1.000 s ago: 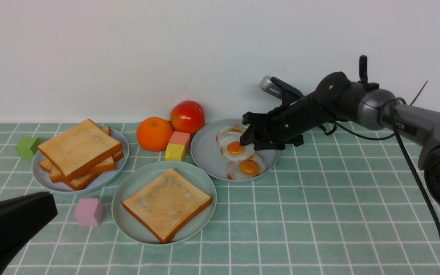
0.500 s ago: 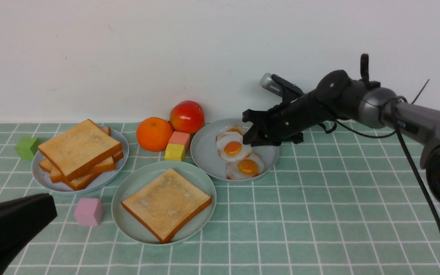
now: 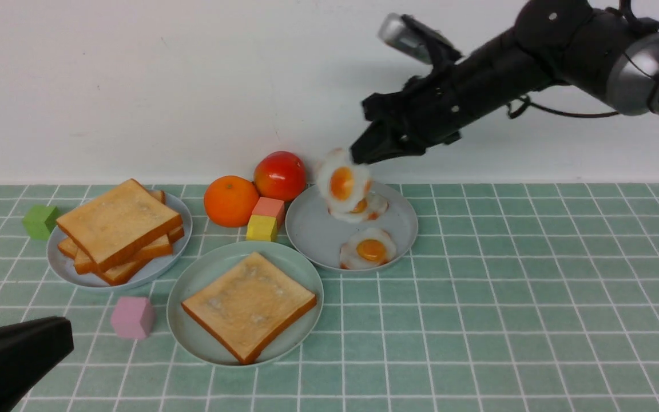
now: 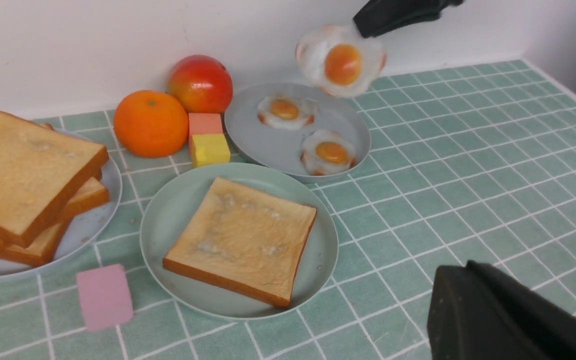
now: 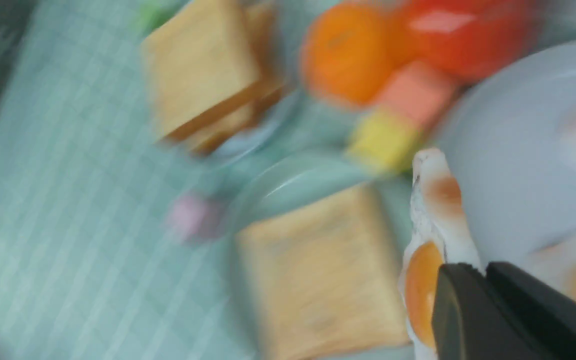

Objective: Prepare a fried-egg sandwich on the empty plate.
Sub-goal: Use the right arm to place the fried egg on the slice of bread in the middle

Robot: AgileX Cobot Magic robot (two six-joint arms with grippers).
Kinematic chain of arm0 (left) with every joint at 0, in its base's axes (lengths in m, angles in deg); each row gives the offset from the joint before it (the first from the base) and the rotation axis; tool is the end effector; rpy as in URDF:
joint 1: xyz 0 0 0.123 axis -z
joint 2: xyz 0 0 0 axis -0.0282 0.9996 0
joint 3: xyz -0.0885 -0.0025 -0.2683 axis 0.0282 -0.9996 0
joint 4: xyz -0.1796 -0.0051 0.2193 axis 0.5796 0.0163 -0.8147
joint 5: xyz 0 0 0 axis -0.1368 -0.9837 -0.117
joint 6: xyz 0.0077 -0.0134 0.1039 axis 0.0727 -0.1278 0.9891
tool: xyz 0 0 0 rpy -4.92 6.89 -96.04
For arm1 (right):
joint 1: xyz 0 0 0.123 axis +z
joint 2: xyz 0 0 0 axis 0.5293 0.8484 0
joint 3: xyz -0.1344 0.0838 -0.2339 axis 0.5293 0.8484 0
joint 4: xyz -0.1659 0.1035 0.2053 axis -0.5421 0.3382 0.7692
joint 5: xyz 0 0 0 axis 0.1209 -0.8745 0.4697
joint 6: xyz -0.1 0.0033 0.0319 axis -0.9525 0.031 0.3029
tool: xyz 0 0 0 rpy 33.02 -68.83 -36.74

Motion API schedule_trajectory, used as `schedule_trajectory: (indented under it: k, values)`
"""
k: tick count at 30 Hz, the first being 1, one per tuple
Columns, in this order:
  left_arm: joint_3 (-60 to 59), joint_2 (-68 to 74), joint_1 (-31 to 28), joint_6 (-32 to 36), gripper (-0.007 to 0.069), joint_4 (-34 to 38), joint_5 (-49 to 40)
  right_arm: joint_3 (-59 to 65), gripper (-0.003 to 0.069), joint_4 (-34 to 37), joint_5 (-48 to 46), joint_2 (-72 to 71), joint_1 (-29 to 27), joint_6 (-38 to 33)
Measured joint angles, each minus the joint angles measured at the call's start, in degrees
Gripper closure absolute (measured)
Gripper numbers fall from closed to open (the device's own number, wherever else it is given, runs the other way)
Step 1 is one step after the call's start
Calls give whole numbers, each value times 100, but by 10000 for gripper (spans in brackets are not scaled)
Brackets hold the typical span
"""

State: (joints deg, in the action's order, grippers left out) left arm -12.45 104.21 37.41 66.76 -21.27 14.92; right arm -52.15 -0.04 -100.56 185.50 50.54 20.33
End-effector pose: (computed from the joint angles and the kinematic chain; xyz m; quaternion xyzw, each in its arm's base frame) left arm 0.1171 -0.0752 0.3079 0.1393 0.7863 -0.2208 0.5600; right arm 0.4640 0.2265 0.2770 -0.1938 0.8784 0.3791 0.2173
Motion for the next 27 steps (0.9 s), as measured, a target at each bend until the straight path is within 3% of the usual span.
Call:
schedule_trajectory:
  k: [7, 14, 23, 26, 27]
  values:
    - [0, 0, 0, 0, 617, -87, -11, 746, 617, 983, 277, 269, 795, -459]
    - [0, 0, 0, 0, 617, -107, -23, 822, 617, 1718, 639, 880, 915, -642]
    - [0, 0, 0, 0, 609, -107, -89, 829, 599, 1659, 673, 1038, 915, -350]
    - [0, 0, 0, 0, 606, -107, -100, 829, 531, 1324, 770, 1038, 915, -94]
    - [0, 0, 0, 0, 605, -107, -106, 829, 476, 1177, 802, 1038, 901, -40]
